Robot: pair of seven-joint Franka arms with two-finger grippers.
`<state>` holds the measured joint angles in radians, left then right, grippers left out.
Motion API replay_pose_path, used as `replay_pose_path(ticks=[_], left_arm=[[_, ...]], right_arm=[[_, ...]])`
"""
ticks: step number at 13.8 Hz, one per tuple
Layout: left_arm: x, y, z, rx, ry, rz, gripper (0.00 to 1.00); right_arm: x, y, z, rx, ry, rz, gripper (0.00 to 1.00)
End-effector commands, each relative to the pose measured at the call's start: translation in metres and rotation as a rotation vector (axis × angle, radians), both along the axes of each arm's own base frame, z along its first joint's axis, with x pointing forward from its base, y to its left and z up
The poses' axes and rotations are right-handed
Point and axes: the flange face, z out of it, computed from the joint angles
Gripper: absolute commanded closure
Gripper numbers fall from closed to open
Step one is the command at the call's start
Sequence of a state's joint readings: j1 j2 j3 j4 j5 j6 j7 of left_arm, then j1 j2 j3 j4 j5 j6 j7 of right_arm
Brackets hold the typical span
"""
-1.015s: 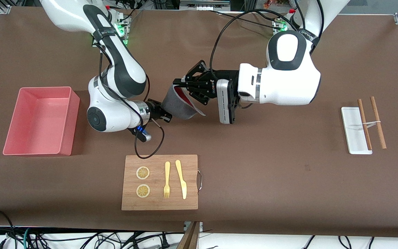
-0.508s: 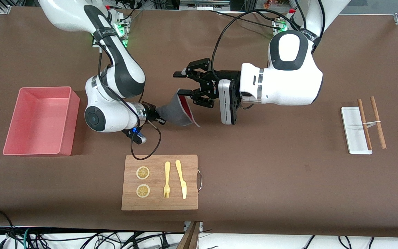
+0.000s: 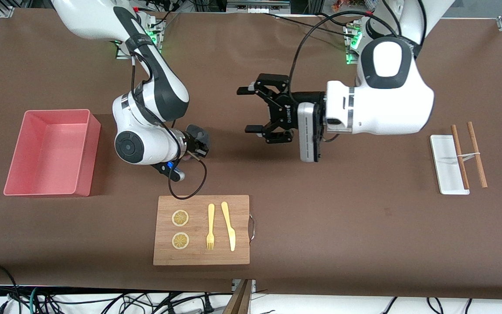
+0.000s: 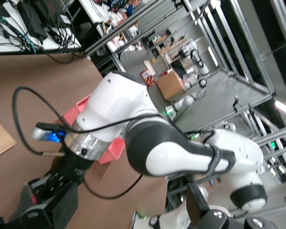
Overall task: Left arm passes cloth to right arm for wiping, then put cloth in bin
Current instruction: 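Open the left gripper and withdraw while the right gripper pulls cloth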
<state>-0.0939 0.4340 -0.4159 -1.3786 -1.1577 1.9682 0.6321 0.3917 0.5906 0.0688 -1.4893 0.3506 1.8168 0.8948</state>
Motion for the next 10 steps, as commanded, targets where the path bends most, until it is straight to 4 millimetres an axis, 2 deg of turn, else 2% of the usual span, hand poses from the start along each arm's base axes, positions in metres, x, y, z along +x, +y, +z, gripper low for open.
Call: replay_pose_path(ticks=[1,3,5,6,8,9,10], left_arm=[[0.005,0.068,0.018,0.106,-0.027,-0.059,0.00],[0.004,0.110,0.019,0.216,-0.033,-0.114,0.00],[-0.003,0.149,0.020,0.418,-0.064,-0.162,0.00],[-0.007,0.168,0.021,0.533,-0.080,-0.178,0.00],[-0.023,0.180,0.037,0.848,-0.180,-0.219,0.00],[-0.028,0.174,0.037,1.013,-0.234,-0.257,0.00],[-0.030,0.166,0.028,1.141,-0.271,-0.305,0.00]], right_arm=[[-0.002,0.010,-0.012,-0.014,-0.011,0.022,1.00],[0.000,0.011,-0.015,-0.004,-0.023,0.032,1.00],[0.000,0.015,-0.015,0.013,-0.044,0.054,1.00],[-0.001,0.024,-0.016,0.018,-0.060,0.054,1.00],[-0.010,0.048,-0.024,0.029,-0.086,0.061,1.00],[-0.011,0.056,-0.027,0.038,-0.108,0.060,1.00],[-0.011,0.063,-0.029,0.050,-0.130,0.047,1.00]])
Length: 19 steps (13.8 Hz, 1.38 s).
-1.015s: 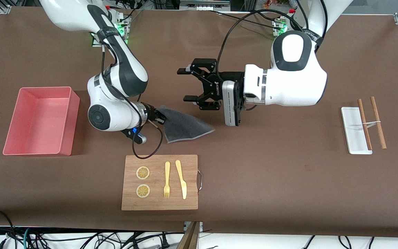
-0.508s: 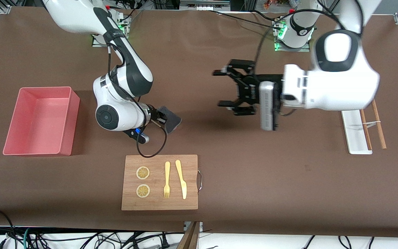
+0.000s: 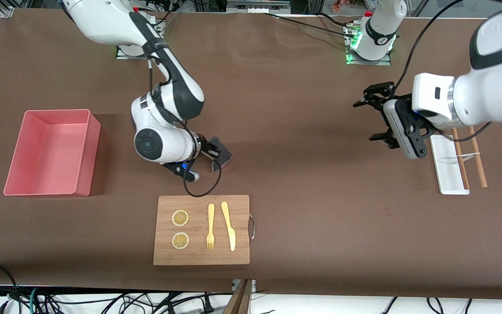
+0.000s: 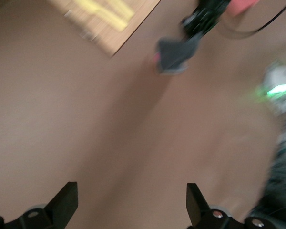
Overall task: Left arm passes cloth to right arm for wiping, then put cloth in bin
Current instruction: 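Open the left gripper and withdraw while the right gripper pulls cloth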
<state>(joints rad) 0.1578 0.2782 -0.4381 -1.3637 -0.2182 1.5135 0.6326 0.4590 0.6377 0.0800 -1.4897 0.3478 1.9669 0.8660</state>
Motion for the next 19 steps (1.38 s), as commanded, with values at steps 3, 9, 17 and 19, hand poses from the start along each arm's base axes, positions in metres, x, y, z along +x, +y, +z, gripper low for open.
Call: replay_pose_path(ticks=[3,9,17,19], left_arm=[[-0.007,-0.018,-0.001,0.527,-0.184,-0.150,0.00],[0.046,0.107,-0.002,0.295,-0.120,0.100,0.00],[0.054,0.125,0.000,0.376,-0.147,0.162,0.00],[0.042,0.110,-0.005,0.430,-0.041,0.428,0.00]], right_arm=[[-0.006,0.042,-0.013,0.064,-0.054,-0.102,1.00],[0.005,-0.010,-0.034,-0.001,-0.004,0.029,1.00],[0.036,-0.169,-0.049,-0.144,0.134,0.237,1.00],[0.039,-0.201,-0.047,-0.179,0.157,0.262,1.00]])
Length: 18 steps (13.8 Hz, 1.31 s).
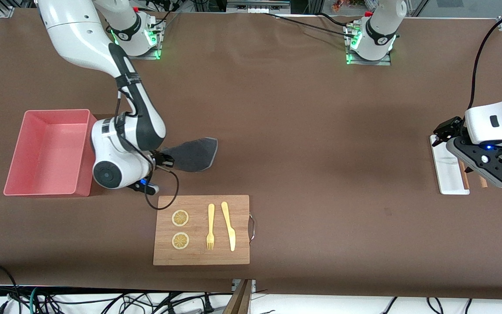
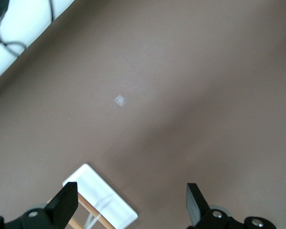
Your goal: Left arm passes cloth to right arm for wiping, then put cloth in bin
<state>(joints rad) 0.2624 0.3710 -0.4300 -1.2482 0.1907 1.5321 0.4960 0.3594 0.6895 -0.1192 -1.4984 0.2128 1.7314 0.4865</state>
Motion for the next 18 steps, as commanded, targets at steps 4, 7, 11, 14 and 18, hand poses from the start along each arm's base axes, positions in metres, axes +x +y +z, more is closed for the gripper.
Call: replay_pose_path(ticks=[4,7,11,14,18], left_arm=[[-0.038,-0.023,-0.015,0.024,0.241,0.414,0.00],[-0.057,-0.032,-0.019,0.062,0.257,0.416,0.00],[-0.079,-0.033,-0.021,0.051,0.166,0.437,0.00],[-0.090,-0.040,-0.021,0.003,0.094,0.451,0.00],[-0.087,-0.040,-0.017,0.000,0.077,0.459,0.00]], right_arm=[[0.007,-0.082,0.013,-0.013,0.041,0.140,1.00],[0.012,-0.122,0.027,0.011,0.036,0.220,1.00],[0.005,-0.110,0.030,-0.001,0.079,0.214,1.00],[-0.009,-0.067,0.020,-0.008,0.129,0.186,1.00],[-0.014,-0.014,0.008,-0.033,0.088,0.114,1.00]])
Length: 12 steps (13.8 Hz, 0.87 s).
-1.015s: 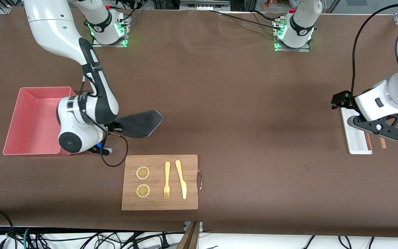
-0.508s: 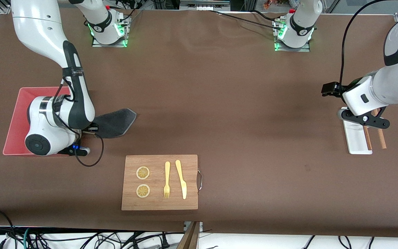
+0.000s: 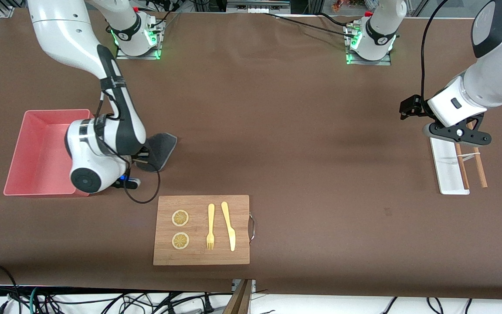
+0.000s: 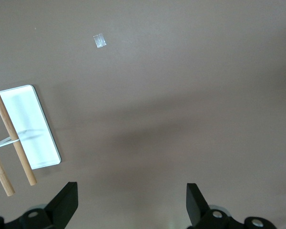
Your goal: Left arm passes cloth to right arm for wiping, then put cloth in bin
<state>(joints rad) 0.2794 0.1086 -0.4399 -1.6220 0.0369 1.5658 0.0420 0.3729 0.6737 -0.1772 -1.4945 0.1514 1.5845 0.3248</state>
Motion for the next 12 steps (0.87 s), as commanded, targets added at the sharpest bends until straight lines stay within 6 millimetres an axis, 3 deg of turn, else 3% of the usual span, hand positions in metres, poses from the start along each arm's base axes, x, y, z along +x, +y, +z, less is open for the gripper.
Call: replay_pose_path(ticks=[1,6,12], left_arm=[[-0.005,0.002,0.007,0.000,-0.027,0.048,0.00],[-0.003,0.001,0.021,0.014,-0.086,0.060,0.00],[0.001,0.006,0.025,0.018,-0.100,0.081,0.00]], right_arm=[[-0.004,0.029,-0.009,-0.018,-0.037,-0.053,1.00],[-0.011,0.097,-0.032,-0.023,-0.129,-0.163,1.00],[-0.019,0.174,-0.029,0.072,-0.210,-0.337,1.00]])
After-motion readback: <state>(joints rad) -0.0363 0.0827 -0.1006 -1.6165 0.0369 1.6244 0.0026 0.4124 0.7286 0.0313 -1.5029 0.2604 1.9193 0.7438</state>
